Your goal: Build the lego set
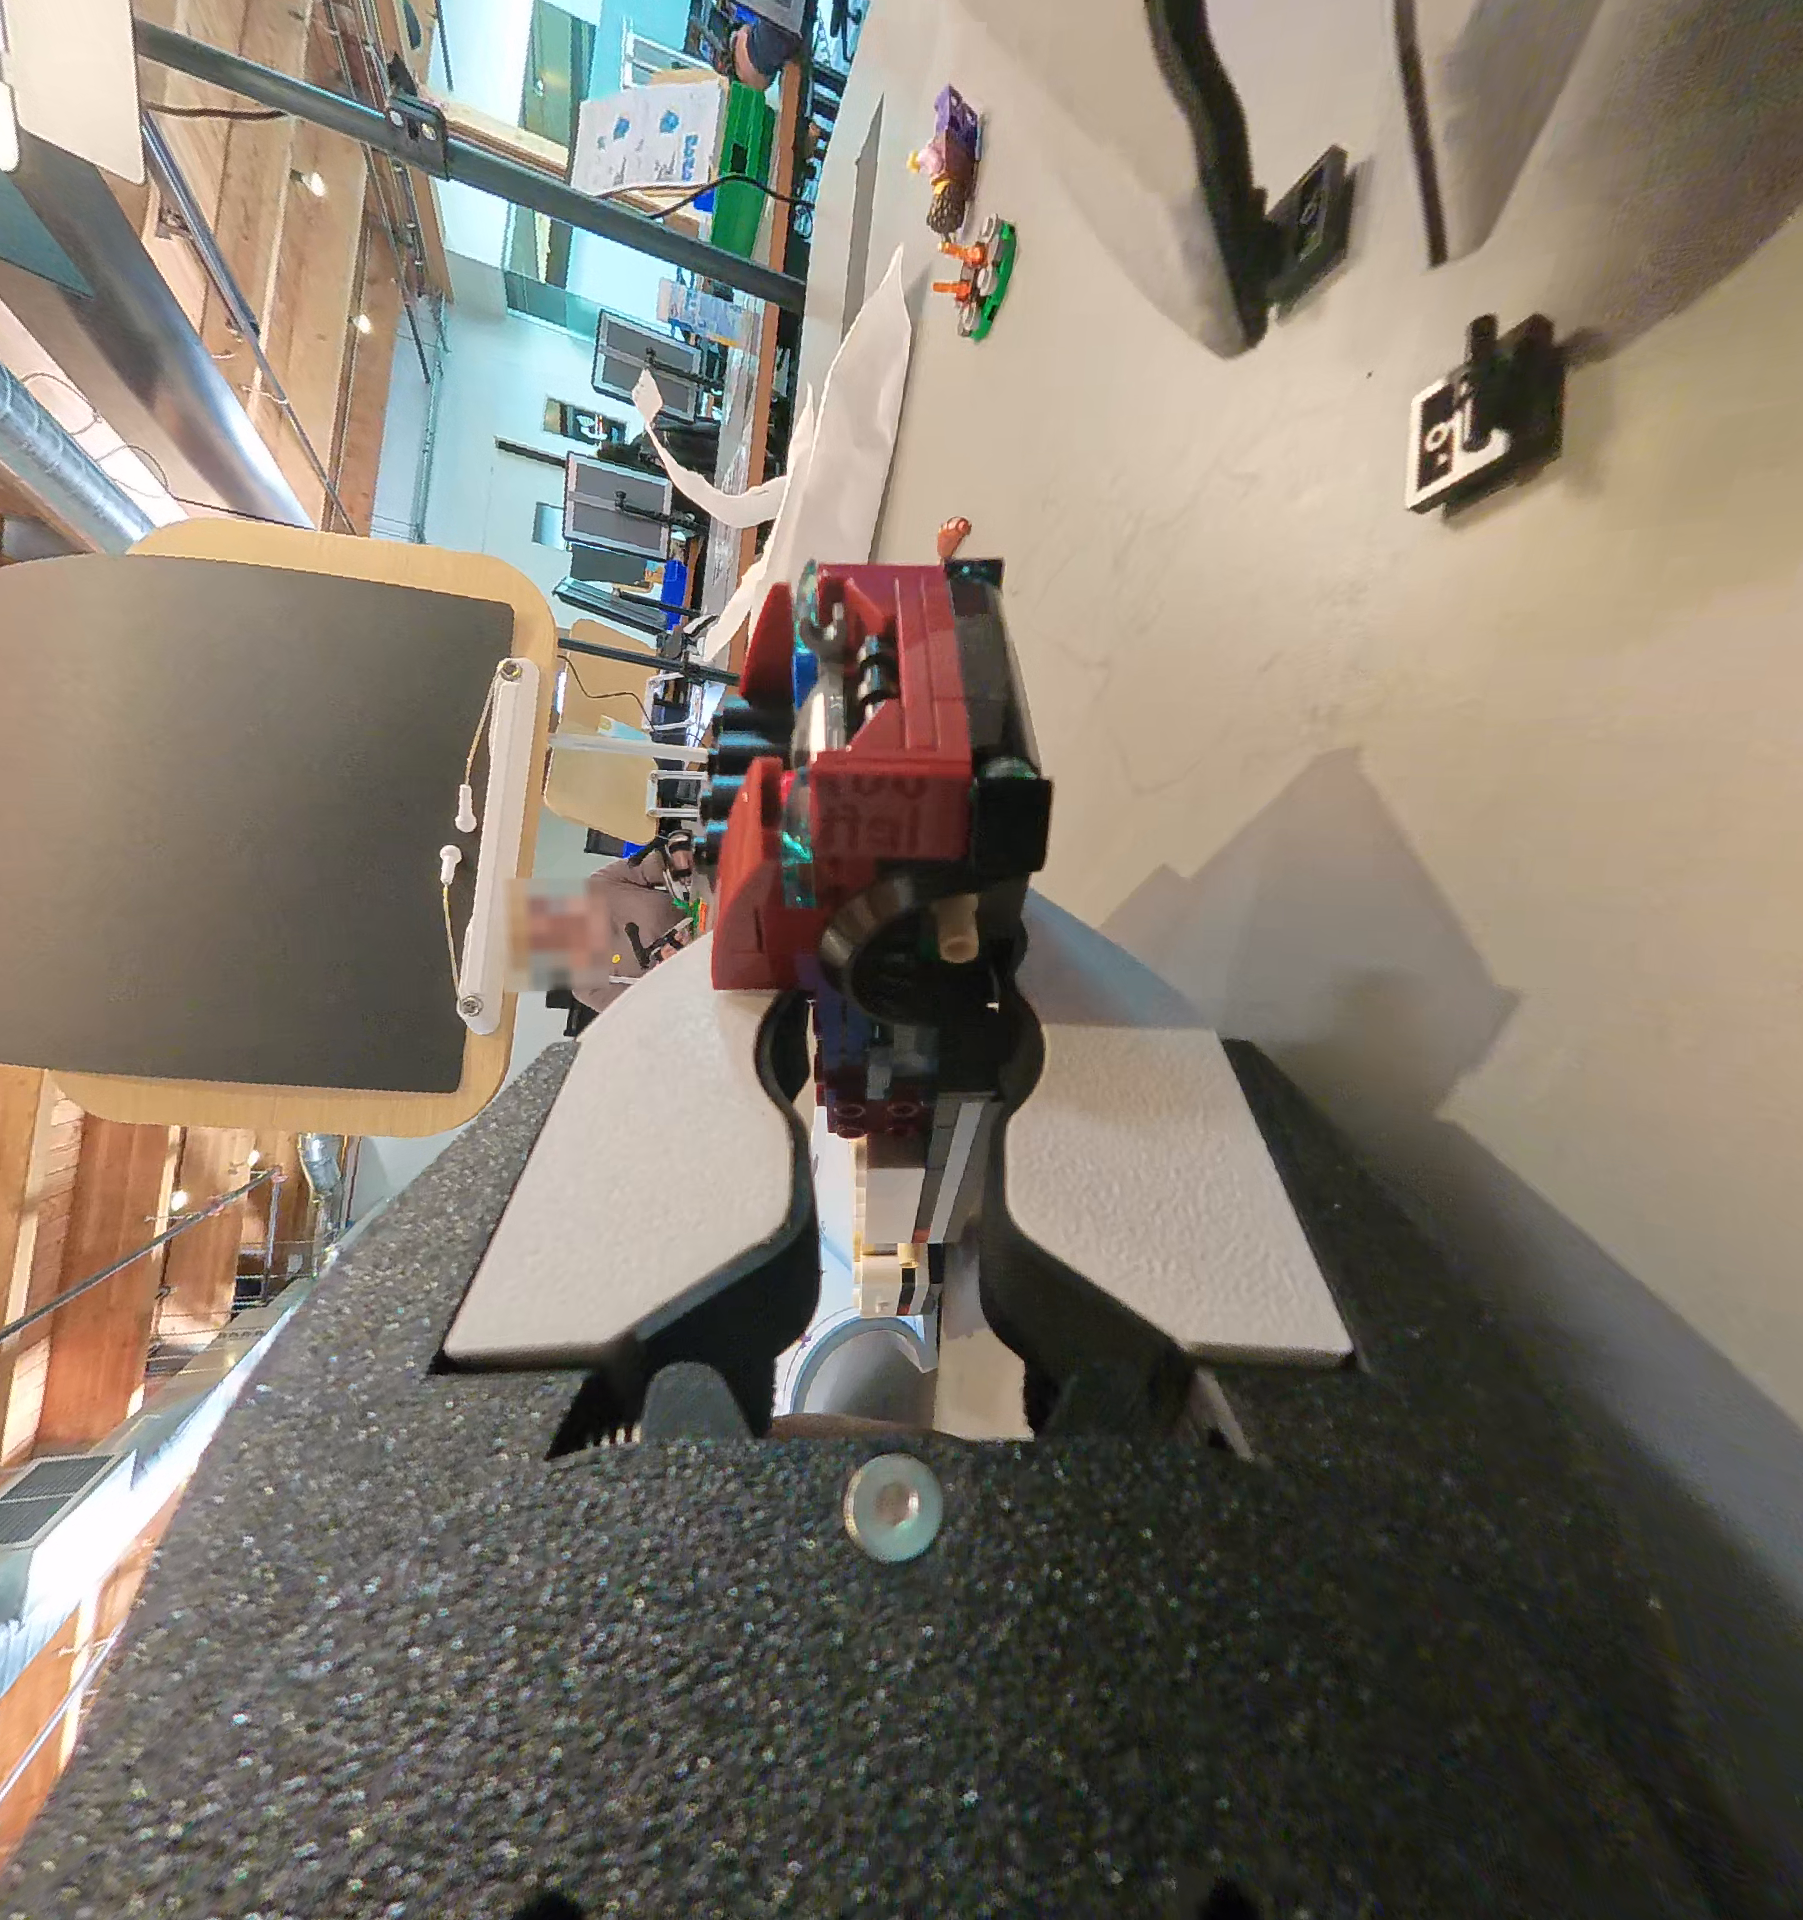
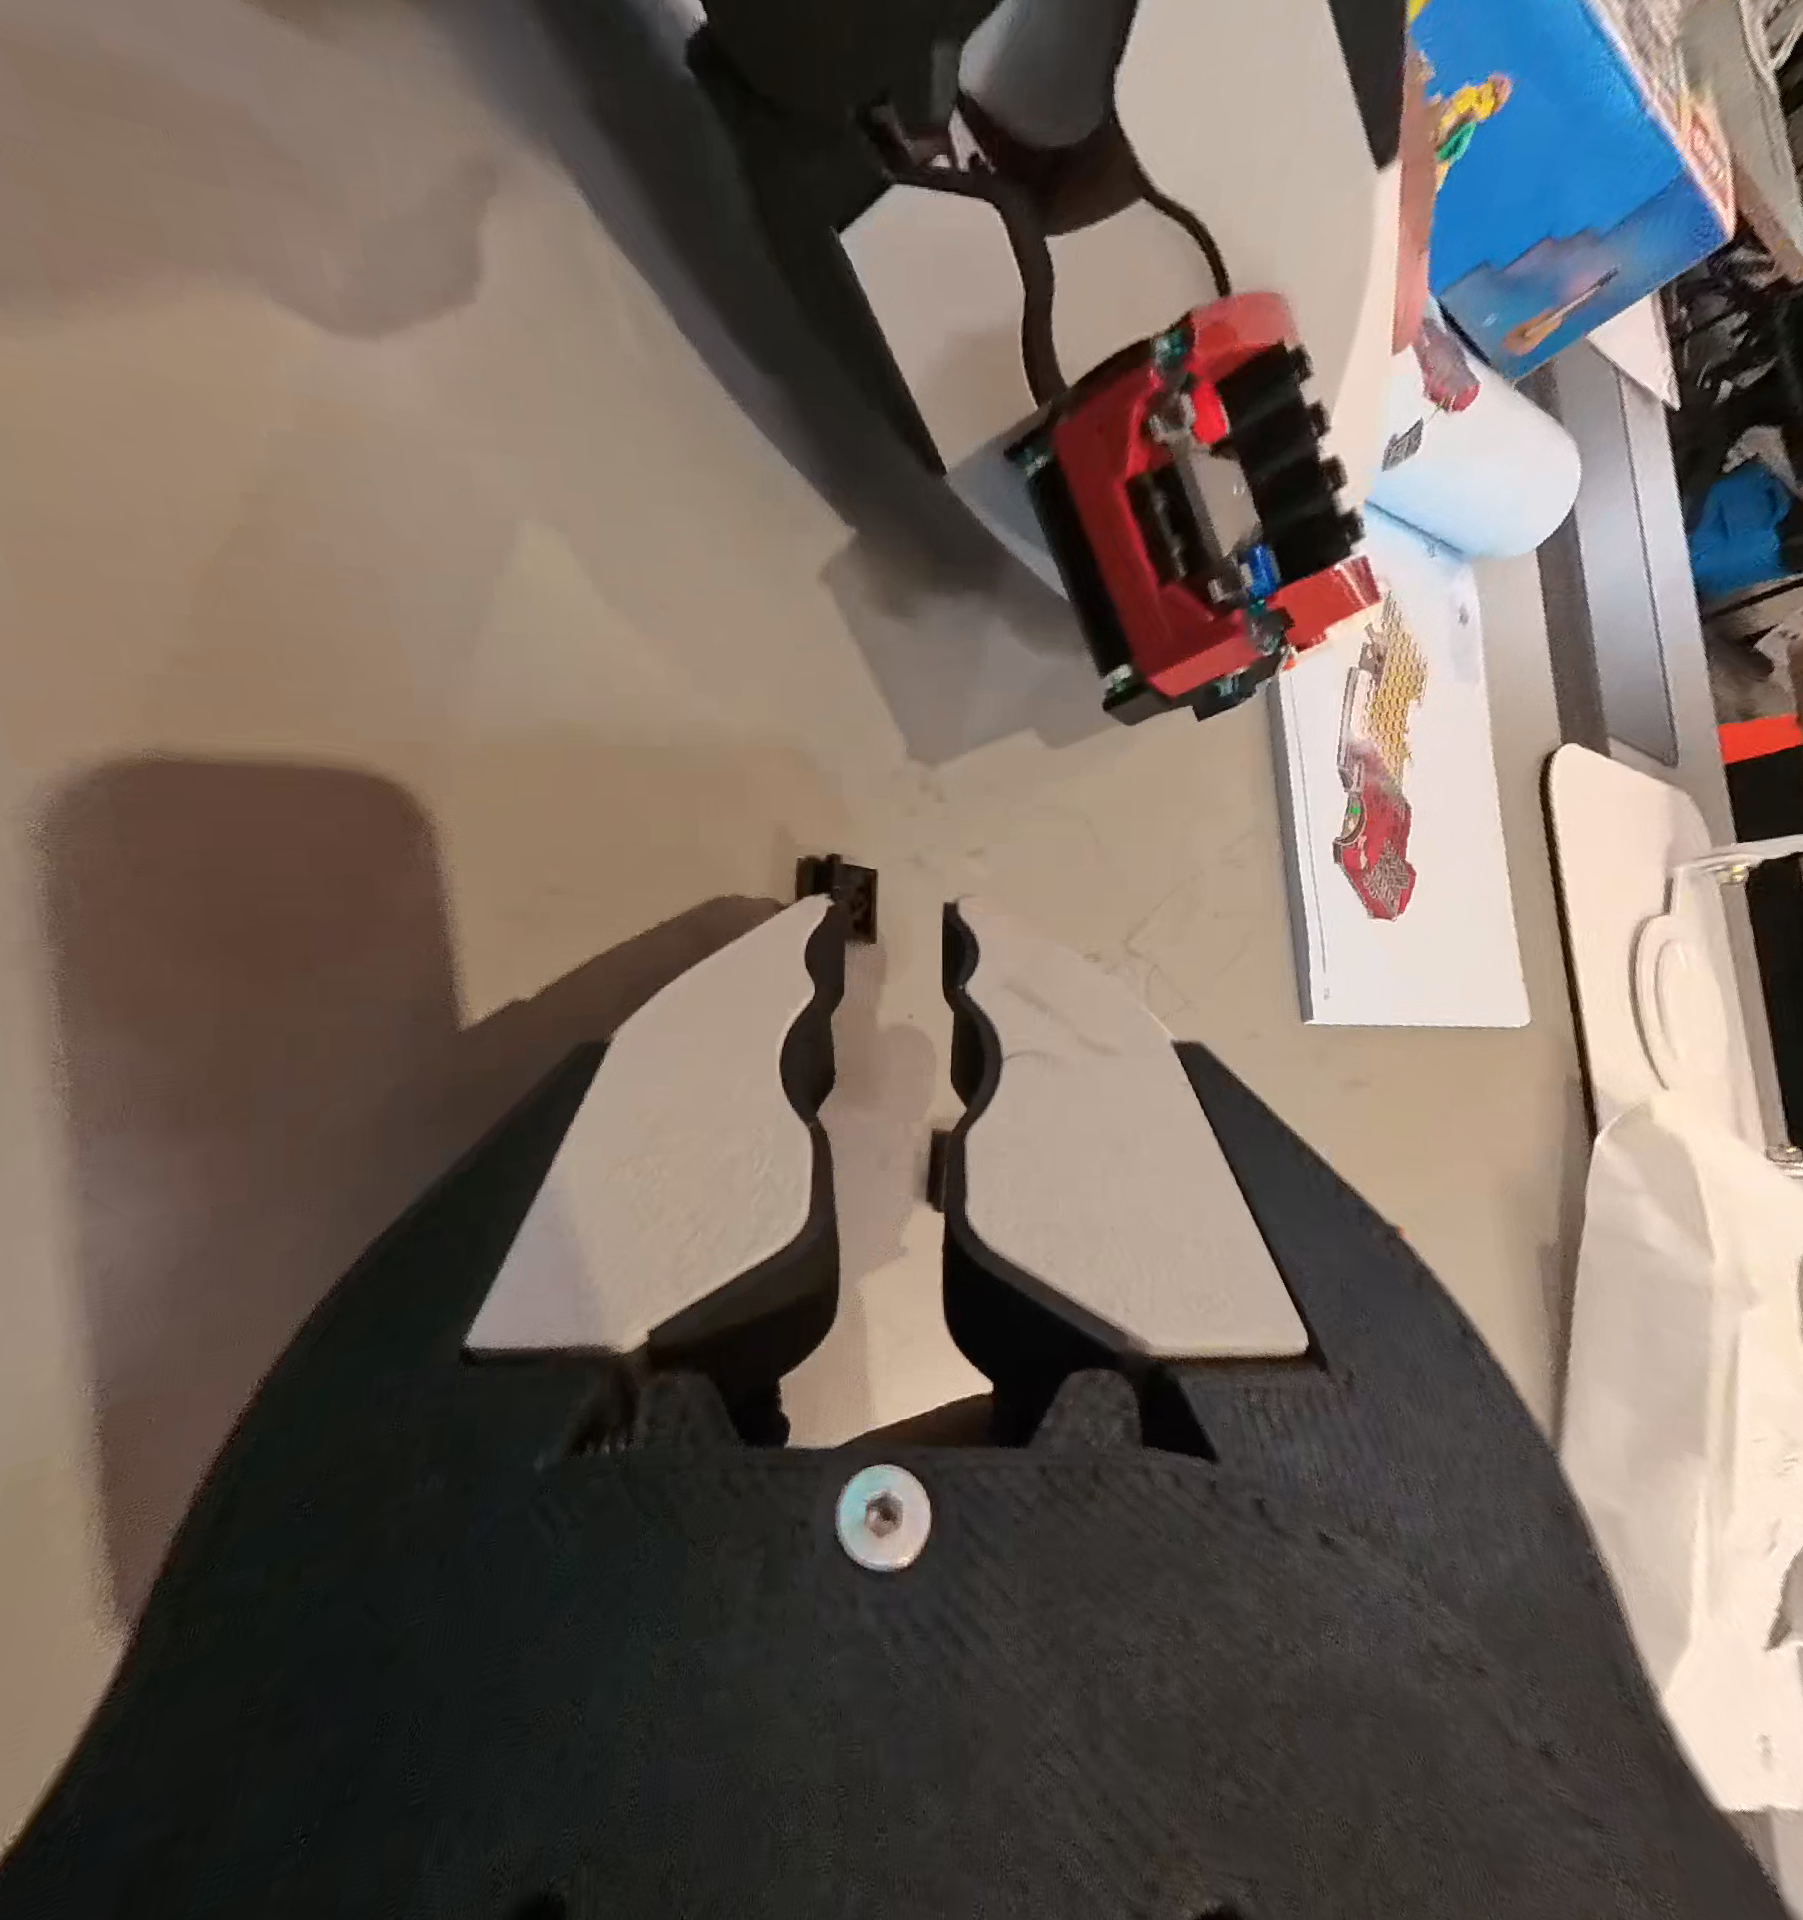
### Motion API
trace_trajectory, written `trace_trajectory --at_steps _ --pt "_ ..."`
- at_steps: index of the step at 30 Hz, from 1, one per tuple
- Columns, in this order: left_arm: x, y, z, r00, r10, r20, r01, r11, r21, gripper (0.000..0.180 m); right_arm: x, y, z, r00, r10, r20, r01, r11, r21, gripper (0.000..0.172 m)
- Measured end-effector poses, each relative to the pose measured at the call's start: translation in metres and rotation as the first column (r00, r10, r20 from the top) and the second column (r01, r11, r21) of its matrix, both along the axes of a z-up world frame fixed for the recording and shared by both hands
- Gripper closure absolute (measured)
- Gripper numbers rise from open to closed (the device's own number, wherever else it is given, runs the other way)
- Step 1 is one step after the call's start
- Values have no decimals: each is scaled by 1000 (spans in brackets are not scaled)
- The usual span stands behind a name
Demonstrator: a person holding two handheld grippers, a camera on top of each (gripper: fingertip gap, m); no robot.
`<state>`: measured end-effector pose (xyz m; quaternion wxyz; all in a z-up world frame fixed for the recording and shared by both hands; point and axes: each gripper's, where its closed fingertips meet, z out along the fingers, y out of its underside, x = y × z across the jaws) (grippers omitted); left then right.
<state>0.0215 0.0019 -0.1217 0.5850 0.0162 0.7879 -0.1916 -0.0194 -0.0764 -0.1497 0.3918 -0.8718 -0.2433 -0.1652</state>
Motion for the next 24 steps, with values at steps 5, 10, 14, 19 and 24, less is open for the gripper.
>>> trace_trajectory --at_steps 5,10,14,19,24 --pt "0 0 0 1000 0 0 0 1000 0 148 -4 3 -3 995 -36 -92 34 999 -27 154" --pt "-1 0 0 1000 -1 -1 1 1000 1 148 -2 -3 -18 990 -86 -115 72 989 -126 159" --pt "-1 0 0 1000 -3 -1 3 1000 4 148 -4 -2 -23 984 -101 -144 78 985 -156 168" --pt "-1 -1 0 1000 -4 -2 4 1000 5 148 0 1 -14 989 -104 -109 90 989 -120 169" --pt "-2 -1 0 1000 -4 -2 4 1000 7 148 10 -1 3 994 -112 16 113 991 -75 168"
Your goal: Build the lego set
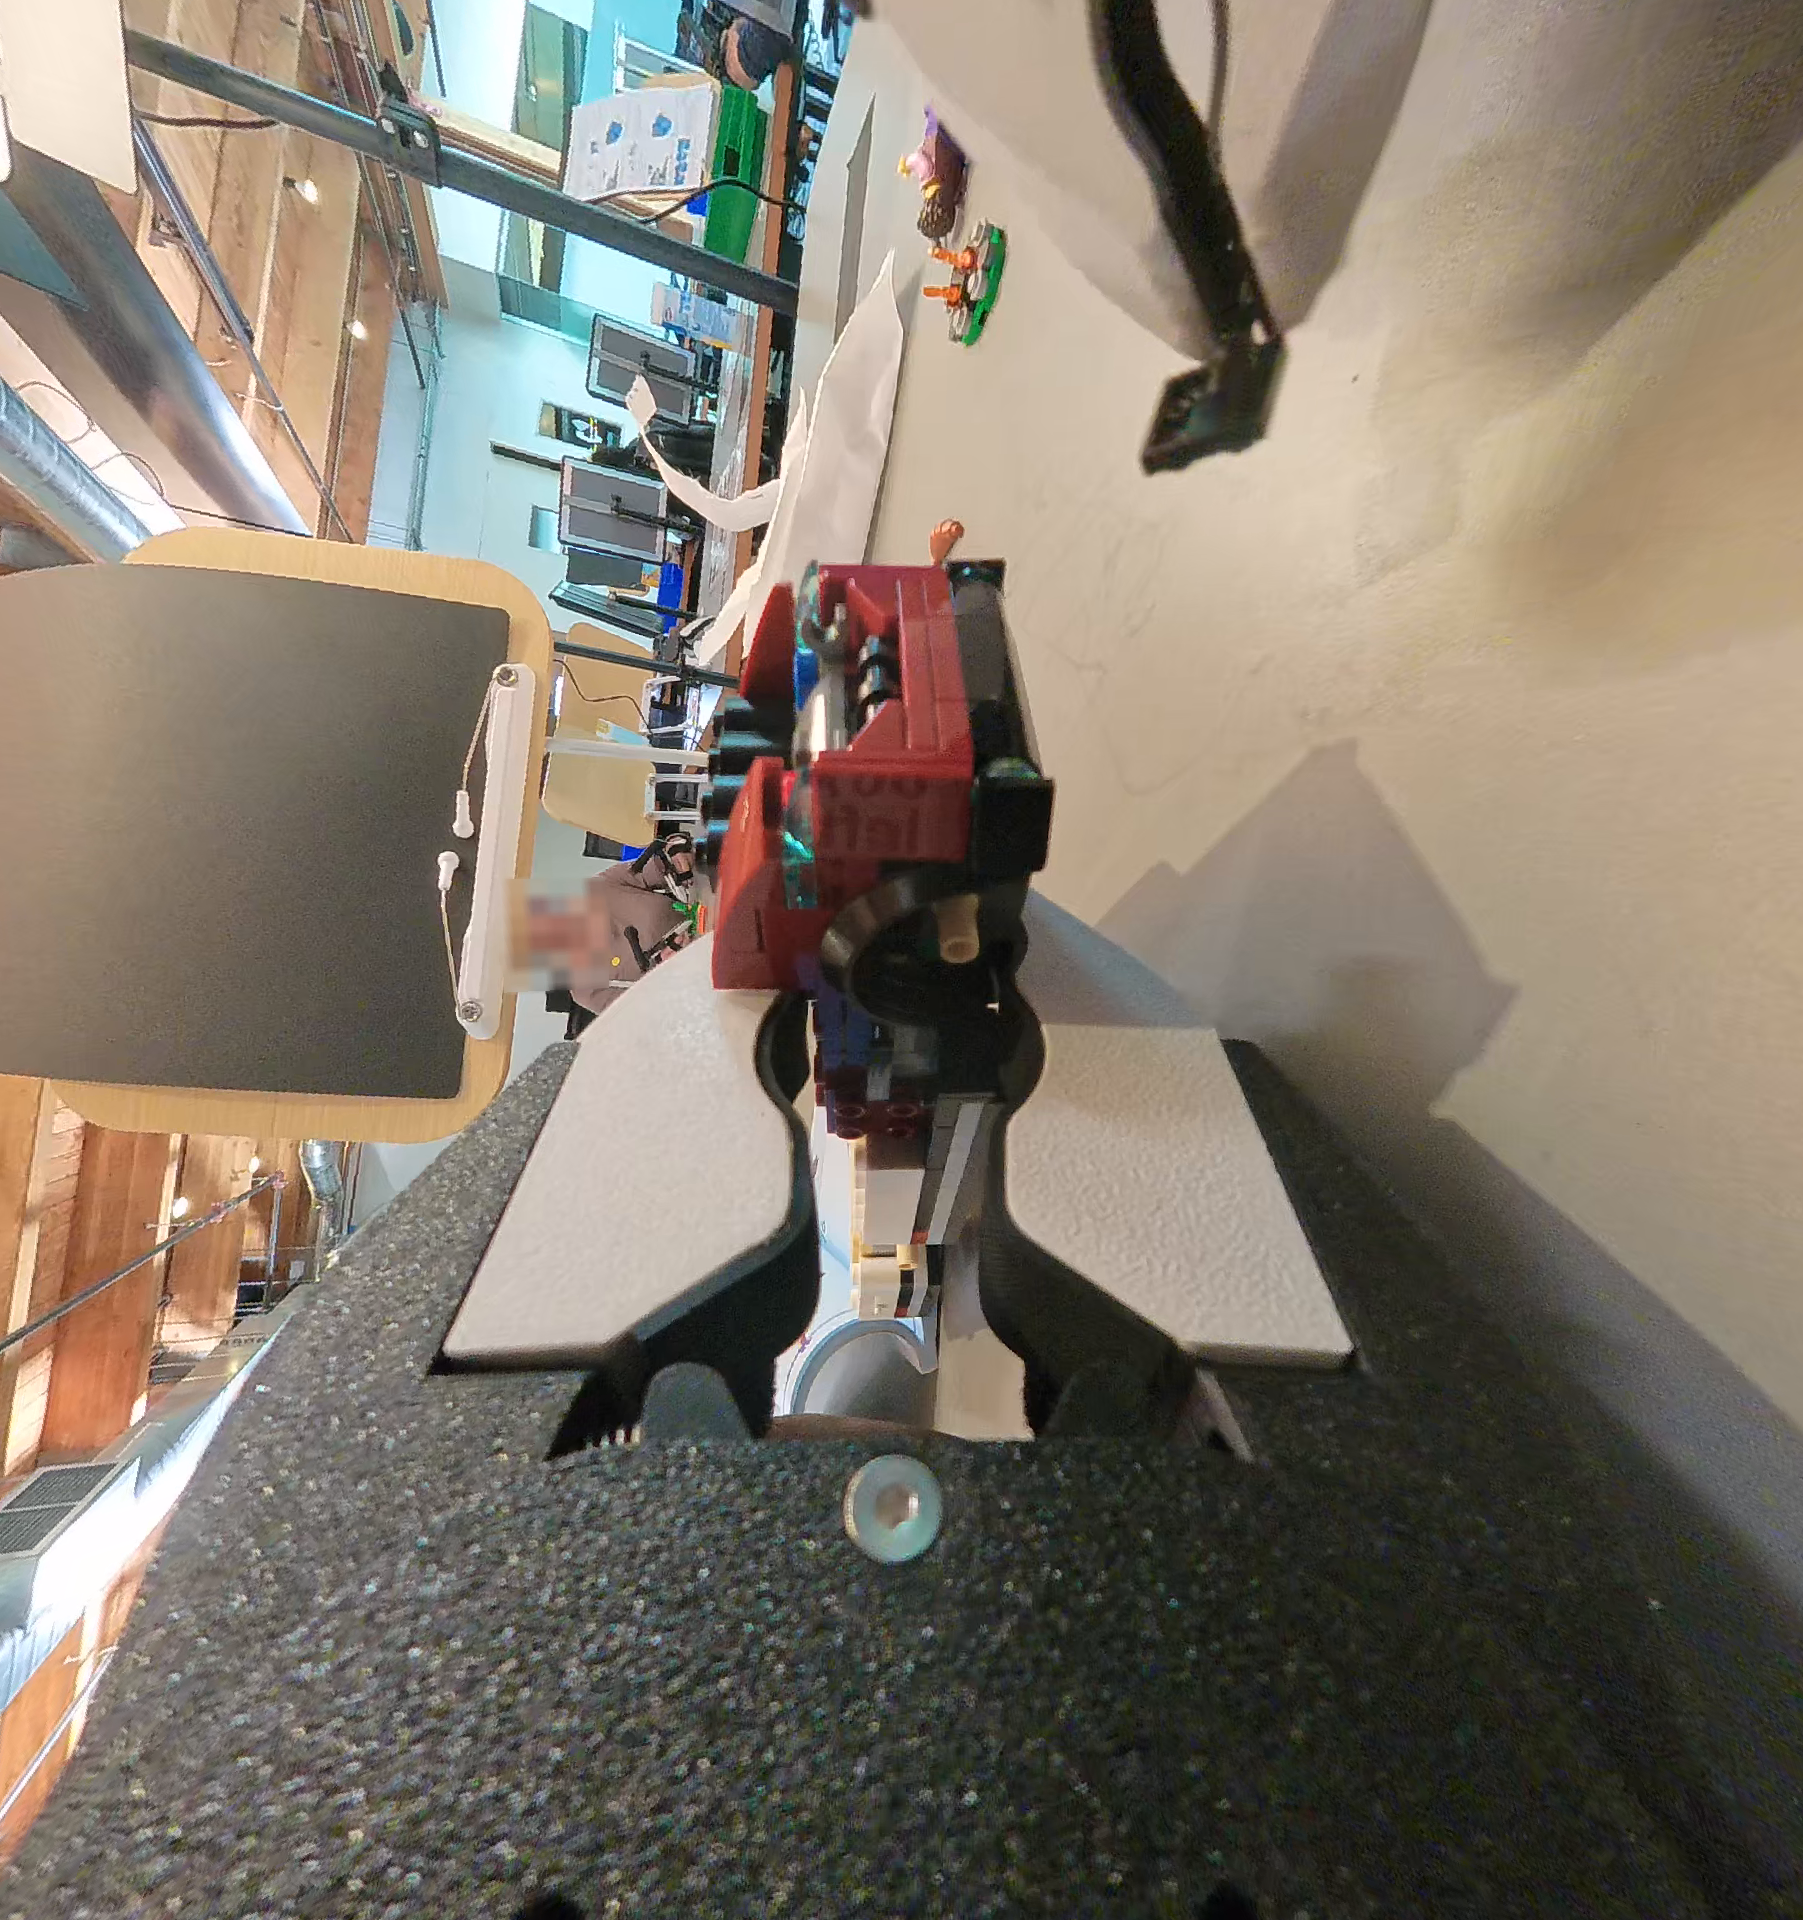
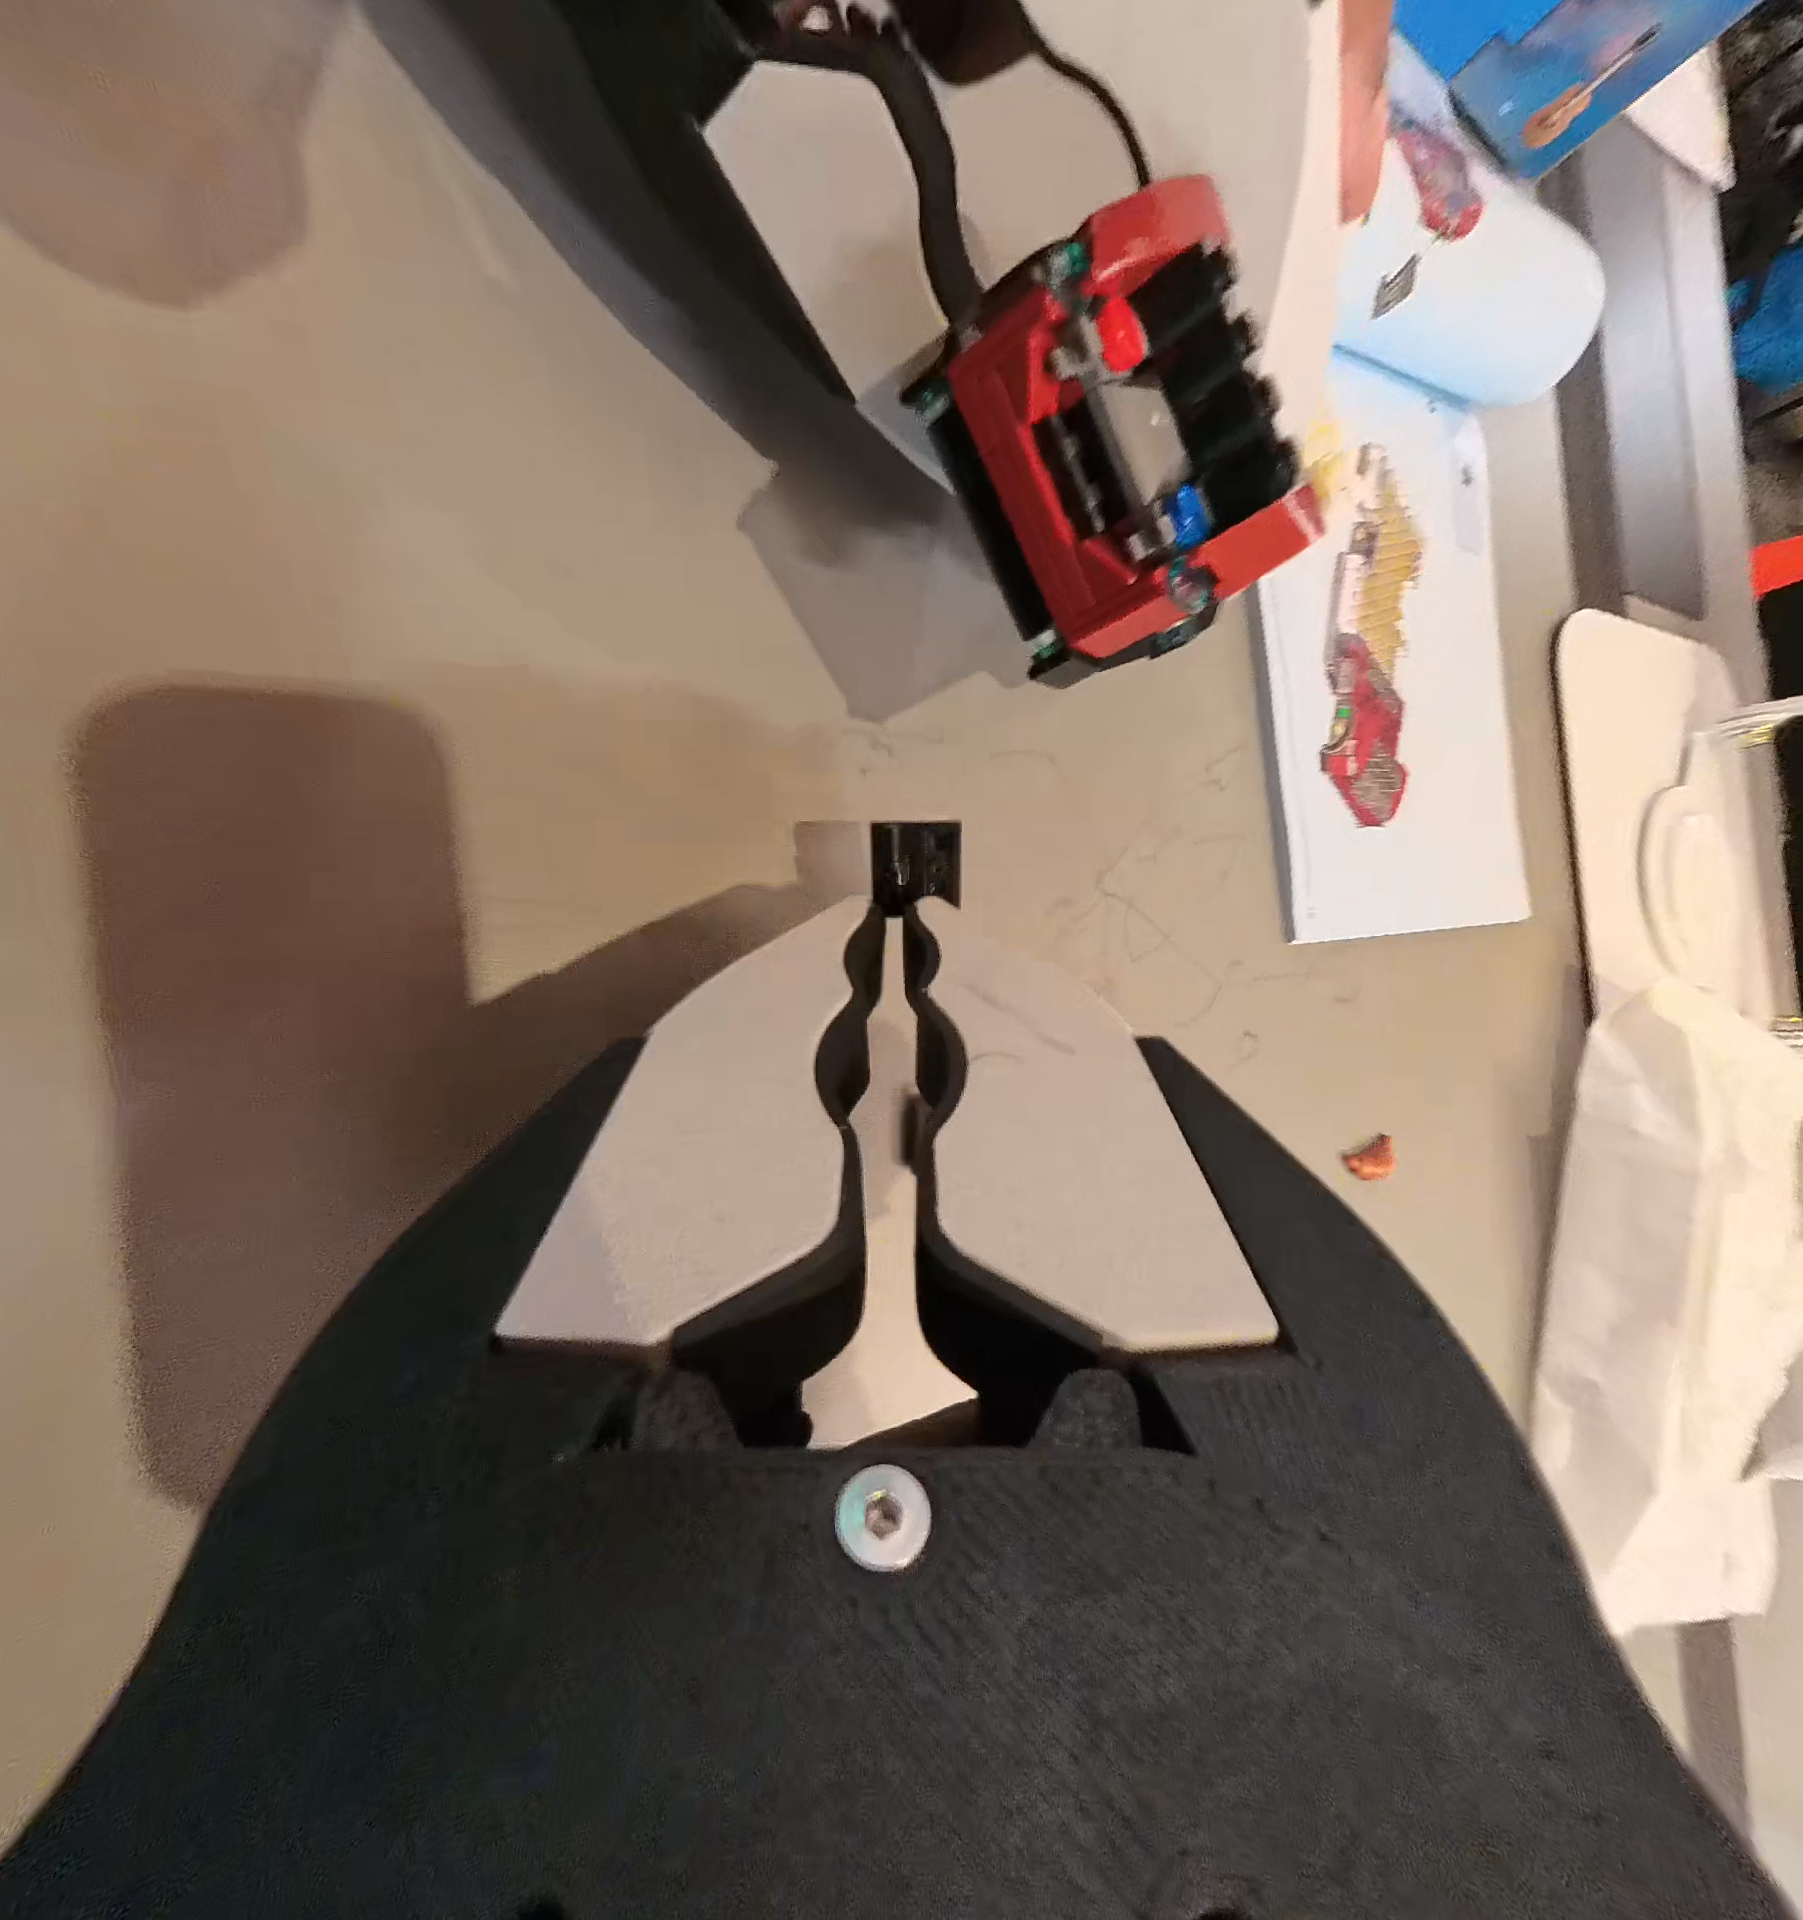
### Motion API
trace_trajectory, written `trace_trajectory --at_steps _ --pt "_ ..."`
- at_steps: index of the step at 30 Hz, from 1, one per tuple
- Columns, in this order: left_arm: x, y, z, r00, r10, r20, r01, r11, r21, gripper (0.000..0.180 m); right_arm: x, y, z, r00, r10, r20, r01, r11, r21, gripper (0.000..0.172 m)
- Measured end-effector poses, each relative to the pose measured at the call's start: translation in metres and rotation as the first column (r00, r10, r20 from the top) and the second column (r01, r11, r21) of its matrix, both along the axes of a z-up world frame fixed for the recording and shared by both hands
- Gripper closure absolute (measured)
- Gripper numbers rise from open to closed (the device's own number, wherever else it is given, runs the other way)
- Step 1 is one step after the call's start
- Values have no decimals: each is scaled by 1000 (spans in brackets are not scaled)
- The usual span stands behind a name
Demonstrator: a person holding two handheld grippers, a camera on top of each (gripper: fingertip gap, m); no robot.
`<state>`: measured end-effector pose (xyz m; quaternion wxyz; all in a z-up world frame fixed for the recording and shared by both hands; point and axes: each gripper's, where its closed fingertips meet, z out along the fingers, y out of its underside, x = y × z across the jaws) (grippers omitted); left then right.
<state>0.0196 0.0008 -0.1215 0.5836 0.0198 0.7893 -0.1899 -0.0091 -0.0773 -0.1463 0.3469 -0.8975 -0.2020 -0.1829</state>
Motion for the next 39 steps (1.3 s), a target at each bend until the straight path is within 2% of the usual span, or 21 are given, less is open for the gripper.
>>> trace_trajectory --at_steps 7,12,19,28,35,39 --pt "0 0 0 1000 1 1 -1 1000 -2 148 -3 2 20 1000 21 23 -23 997 79 163" --pt "0 0 0 1000 0 0 0 1000 -2 148 2 -4 10 1000 -10 -29 10 1000 25 156" --pt "0 1 1 1000 -1 -1 1 1000 -2 148 -16 -7 -8 980 -10 -199 -1 998 -56 151" --pt "0 1 1 1000 0 0 0 1000 2 148 -37 -1 -18 968 24 -249 -46 995 -85 152" --pt "0 1 1 1000 1 0 -1 1000 6 148 -38 1 -21 962 13 -272 -38 995 -88 168" --pt "0 1 1 1000 1 0 -1 1000 5 148 -33 2 -12 971 14 -241 -27 998 -52 169"
